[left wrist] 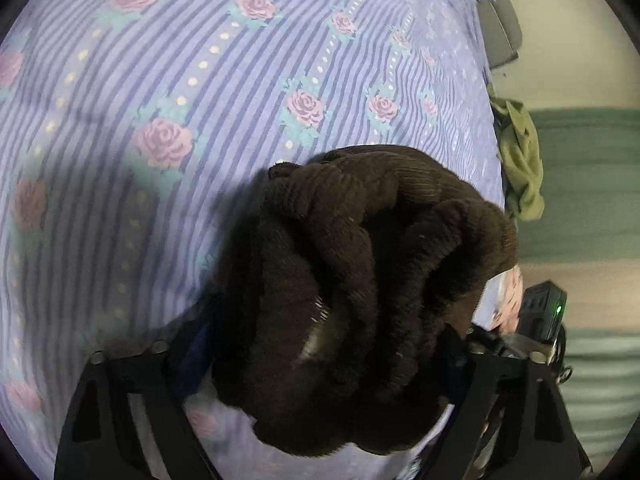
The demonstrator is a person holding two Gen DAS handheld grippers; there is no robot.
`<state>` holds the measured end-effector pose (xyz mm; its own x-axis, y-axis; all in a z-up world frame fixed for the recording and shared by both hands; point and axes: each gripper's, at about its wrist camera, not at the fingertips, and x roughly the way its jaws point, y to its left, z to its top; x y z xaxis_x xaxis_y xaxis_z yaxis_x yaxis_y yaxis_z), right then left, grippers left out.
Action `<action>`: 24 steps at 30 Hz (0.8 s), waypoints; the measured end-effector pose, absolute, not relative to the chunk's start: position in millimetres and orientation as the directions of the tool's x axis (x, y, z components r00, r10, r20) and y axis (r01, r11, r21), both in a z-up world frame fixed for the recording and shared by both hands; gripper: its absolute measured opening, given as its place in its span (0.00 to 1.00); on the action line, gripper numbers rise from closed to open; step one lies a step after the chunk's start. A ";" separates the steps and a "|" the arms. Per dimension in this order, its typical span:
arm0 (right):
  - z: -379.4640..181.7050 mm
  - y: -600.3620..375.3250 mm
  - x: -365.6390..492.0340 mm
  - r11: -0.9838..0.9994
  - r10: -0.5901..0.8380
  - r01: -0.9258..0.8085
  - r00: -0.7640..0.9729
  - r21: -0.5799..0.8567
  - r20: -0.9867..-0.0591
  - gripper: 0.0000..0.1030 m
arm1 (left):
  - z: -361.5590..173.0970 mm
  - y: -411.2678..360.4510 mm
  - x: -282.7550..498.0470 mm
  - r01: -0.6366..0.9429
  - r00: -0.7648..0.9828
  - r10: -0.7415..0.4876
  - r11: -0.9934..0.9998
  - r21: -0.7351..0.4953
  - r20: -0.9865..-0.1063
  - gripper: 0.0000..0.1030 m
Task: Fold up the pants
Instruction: 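Lift the brown pants bundle with the left gripper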
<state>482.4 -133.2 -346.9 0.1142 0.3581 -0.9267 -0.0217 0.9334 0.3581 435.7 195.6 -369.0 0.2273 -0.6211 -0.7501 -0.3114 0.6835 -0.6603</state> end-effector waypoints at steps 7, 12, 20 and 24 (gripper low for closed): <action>-316.1 -126.7 473.0 0.923 0.385 -0.033 0.123 0.384 -0.915 0.44 | -338.7 192.5 427.4 -0.340 0.251 -0.566 0.708 -0.619 -0.786 0.54; -273.4 -123.6 454.9 0.930 0.368 -0.073 0.198 0.361 -0.909 0.37 | -288.9 182.9 421.1 -0.279 0.304 -0.496 0.770 -0.574 -0.813 0.50; -184.0 -131.7 411.9 0.920 0.392 -0.153 0.353 0.361 -0.850 0.37 | -190.4 180.0 383.5 -0.146 0.442 -0.457 0.813 -0.564 -0.772 0.49; -131.0 -130.6 391.5 0.915 0.402 -0.219 0.429 0.339 -0.809 0.37 | -144.3 183.3 354.9 -0.130 0.517 -0.437 0.810 -0.572 -0.736 0.49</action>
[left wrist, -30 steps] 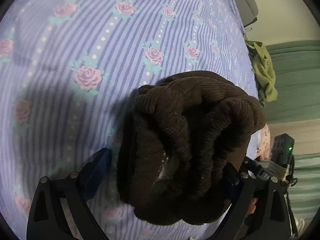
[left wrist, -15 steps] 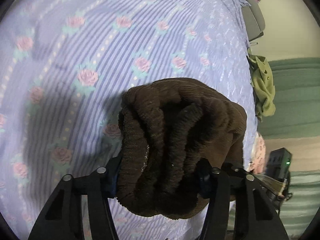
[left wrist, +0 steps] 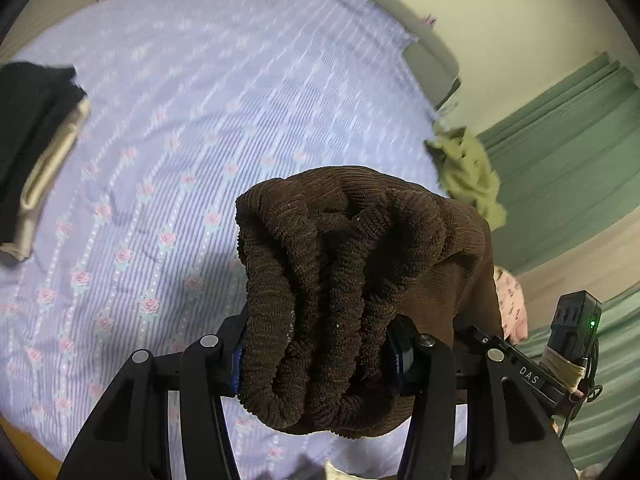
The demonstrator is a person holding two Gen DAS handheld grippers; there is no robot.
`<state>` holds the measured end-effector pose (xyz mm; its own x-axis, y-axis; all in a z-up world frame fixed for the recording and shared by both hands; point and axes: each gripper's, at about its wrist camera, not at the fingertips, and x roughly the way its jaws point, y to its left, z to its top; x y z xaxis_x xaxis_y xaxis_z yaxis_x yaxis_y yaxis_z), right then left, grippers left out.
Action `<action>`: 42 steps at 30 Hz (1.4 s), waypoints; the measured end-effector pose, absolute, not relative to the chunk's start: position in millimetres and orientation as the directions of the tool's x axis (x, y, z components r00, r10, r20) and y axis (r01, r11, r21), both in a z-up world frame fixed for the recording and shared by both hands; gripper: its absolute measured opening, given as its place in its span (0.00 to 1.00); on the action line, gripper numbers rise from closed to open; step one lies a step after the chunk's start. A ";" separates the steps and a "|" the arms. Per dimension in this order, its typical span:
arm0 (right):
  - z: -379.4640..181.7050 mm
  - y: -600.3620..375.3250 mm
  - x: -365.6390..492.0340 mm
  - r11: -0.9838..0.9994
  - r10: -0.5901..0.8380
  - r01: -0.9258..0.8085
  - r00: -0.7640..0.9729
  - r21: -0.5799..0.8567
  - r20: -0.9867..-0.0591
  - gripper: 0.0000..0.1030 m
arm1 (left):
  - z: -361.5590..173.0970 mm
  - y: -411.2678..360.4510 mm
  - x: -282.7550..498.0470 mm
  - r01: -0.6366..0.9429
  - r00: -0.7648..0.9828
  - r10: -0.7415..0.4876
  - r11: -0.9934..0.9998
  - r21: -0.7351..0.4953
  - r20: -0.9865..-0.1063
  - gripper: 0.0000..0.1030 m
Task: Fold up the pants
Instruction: 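Lift the brown pants bundle with the left gripper, then carry the bundle with the left gripper onto the black pants stack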
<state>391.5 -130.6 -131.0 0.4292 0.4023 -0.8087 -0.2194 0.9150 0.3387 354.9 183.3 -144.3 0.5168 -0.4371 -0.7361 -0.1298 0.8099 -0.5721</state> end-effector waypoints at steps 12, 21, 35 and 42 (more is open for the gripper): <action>-51.7 -98.7 346.2 0.856 0.506 -0.388 0.502 0.341 -0.701 0.37 | -42.6 181.5 288.2 -0.149 0.691 -0.290 0.839 -0.523 -0.662 0.50; -39.4 -65.5 343.0 0.837 0.530 -0.449 0.515 0.315 -0.674 0.37 | -33.4 236.6 258.4 -0.161 0.753 -0.241 0.835 -0.527 -0.612 0.50; -58.8 101.6 327.0 0.868 0.494 -0.341 0.515 0.361 -0.700 0.37 | -46.8 420.2 273.7 -0.095 0.662 -0.303 0.873 -0.478 -0.685 0.50; -67.4 172.5 331.5 0.873 0.486 -0.312 0.488 0.376 -0.725 0.37 | -54.3 494.8 285.3 -0.104 0.647 -0.287 0.884 -0.455 -0.706 0.50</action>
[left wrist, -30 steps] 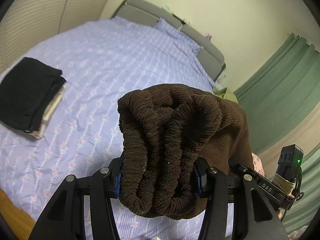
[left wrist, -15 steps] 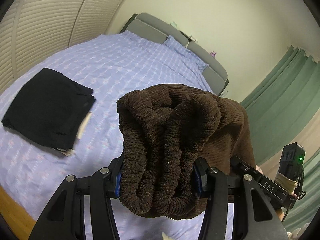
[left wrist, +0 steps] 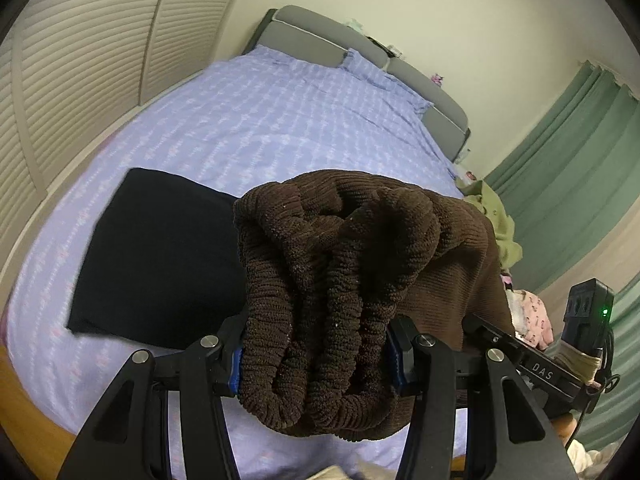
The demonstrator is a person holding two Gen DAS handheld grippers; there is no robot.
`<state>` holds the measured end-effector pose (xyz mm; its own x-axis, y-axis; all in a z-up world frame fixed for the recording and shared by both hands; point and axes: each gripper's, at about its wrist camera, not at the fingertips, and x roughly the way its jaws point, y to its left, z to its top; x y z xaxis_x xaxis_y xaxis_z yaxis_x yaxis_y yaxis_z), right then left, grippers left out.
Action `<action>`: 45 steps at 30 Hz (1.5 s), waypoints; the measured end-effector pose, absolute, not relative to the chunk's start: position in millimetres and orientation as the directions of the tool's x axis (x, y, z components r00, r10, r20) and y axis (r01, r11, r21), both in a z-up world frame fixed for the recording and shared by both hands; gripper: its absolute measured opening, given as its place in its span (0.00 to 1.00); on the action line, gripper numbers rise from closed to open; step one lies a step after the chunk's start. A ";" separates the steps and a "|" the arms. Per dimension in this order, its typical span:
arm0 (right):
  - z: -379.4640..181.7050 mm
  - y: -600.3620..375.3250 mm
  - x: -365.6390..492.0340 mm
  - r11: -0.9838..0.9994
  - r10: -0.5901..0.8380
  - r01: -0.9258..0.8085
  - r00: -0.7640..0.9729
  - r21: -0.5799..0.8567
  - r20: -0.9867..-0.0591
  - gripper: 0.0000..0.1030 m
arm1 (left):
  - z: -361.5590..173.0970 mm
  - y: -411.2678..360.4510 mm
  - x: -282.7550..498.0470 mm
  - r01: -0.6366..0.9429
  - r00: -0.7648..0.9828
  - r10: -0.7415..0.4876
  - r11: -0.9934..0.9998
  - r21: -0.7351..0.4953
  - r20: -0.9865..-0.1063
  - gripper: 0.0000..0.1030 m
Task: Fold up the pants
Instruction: 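Carry the bundle with the left gripper onto the black pants stack, then open the left gripper to release the bundle on the stack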
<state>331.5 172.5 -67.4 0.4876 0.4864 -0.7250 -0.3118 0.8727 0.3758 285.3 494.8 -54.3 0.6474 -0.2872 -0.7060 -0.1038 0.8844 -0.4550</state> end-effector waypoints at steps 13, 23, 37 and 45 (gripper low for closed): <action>-109.9 287.7 380.6 0.845 0.487 -0.425 0.359 0.325 -0.796 0.37 | -97.2 600.8 345.3 -0.168 0.582 -0.185 0.925 -0.340 -0.792 0.50; -164.0 357.3 438.0 0.835 0.437 -0.477 0.272 0.275 -0.857 0.37 | -169.4 654.4 398.0 -0.228 0.465 -0.087 0.950 -0.214 -0.881 0.48; -212.9 365.7 458.7 0.886 0.353 -0.399 0.248 0.237 -0.902 0.65 | -217.7 662.2 413.1 -0.251 0.349 0.081 0.968 -0.010 -0.933 0.95; -181.5 349.0 441.6 0.888 0.350 -0.410 0.309 0.208 -0.884 0.69 | -190.5 649.3 394.8 -0.216 0.354 0.154 0.973 0.079 -0.923 0.94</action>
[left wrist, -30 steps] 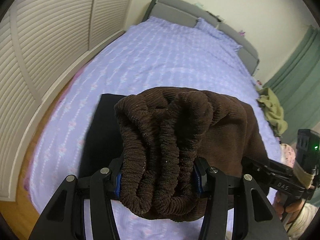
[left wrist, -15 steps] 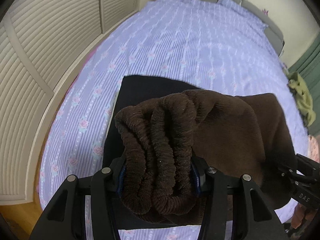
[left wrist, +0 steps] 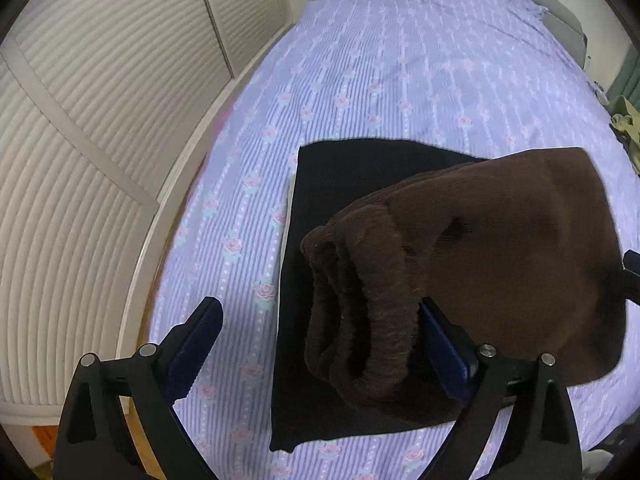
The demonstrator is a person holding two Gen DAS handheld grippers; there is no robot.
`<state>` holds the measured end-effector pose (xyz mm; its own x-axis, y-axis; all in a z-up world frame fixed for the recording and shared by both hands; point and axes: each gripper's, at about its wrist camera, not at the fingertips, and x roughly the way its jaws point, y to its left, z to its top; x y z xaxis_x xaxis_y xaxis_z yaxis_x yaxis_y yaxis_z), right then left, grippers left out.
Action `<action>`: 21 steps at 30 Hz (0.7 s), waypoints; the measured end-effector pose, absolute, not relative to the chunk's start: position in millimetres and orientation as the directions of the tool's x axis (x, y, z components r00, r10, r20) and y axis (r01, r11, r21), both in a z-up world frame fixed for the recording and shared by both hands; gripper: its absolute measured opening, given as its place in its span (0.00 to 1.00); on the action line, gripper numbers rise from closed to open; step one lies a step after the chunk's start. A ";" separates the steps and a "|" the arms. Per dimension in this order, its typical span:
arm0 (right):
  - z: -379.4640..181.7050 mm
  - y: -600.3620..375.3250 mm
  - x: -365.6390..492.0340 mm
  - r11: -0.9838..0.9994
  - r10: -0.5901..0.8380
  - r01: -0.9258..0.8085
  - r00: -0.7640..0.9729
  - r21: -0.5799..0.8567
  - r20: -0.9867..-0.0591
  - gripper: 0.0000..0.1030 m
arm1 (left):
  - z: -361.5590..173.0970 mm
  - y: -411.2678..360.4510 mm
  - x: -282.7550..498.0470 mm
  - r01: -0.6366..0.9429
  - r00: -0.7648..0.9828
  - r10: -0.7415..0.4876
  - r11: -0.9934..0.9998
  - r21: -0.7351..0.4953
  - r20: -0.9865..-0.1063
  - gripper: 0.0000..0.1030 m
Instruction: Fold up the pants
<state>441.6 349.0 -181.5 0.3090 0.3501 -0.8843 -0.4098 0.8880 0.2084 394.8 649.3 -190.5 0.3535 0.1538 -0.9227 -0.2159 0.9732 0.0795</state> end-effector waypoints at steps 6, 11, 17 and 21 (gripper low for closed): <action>-140.2 332.7 399.7 0.876 0.340 -0.466 0.418 0.123 -0.842 0.81 | -152.7 628.9 368.8 -0.190 0.439 0.185 0.975 0.110 -0.879 0.95; -101.3 312.5 369.4 0.874 0.365 -0.473 0.485 0.113 -0.795 0.86 | -116.6 601.6 332.8 -0.232 0.504 0.199 0.969 0.090 -0.841 0.96; -61.1 256.3 320.3 0.877 0.383 -0.470 0.565 0.097 -0.731 0.87 | -66.6 537.4 276.7 -0.264 0.608 0.203 0.964 0.046 -0.768 0.99; -44.1 207.2 286.2 0.897 0.361 -0.435 0.607 0.085 -0.708 0.87 | -50.4 486.9 248.0 -0.223 0.636 0.137 0.975 -0.010 -0.760 0.99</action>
